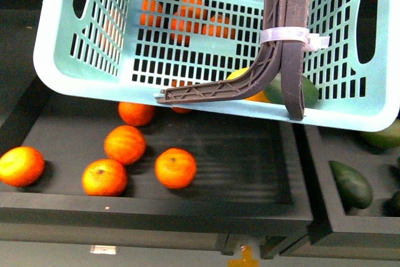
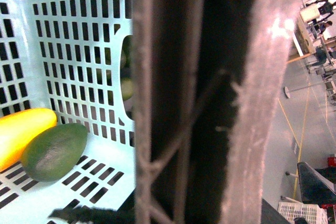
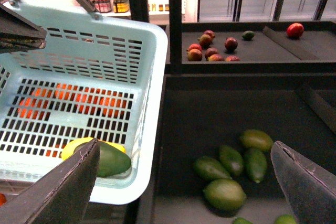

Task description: Pick mango and avocado into basket

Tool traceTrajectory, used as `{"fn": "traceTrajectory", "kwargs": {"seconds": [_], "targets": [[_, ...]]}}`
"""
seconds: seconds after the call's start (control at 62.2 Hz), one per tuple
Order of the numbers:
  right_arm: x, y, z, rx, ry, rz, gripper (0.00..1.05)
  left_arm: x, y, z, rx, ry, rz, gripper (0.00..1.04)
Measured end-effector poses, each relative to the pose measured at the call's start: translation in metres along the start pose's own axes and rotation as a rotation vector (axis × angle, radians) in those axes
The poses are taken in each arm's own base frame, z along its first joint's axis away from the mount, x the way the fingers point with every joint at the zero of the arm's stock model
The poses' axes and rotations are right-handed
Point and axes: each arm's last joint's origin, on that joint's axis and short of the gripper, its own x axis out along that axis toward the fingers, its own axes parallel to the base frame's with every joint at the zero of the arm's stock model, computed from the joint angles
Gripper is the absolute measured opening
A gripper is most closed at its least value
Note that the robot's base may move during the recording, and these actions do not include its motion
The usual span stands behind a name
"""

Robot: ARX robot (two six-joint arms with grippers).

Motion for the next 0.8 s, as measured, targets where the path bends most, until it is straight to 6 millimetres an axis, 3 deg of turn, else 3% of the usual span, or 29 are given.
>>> {"fn": "traceTrajectory", "kwargs": {"seconds": [0.804], "targets": [[0.0,-0.0001,0.0,0.0,0.0,-0.003,0.96,0.0001,-0.0005,-0.0002,0.001,0.006,-0.012,0.14]]}}
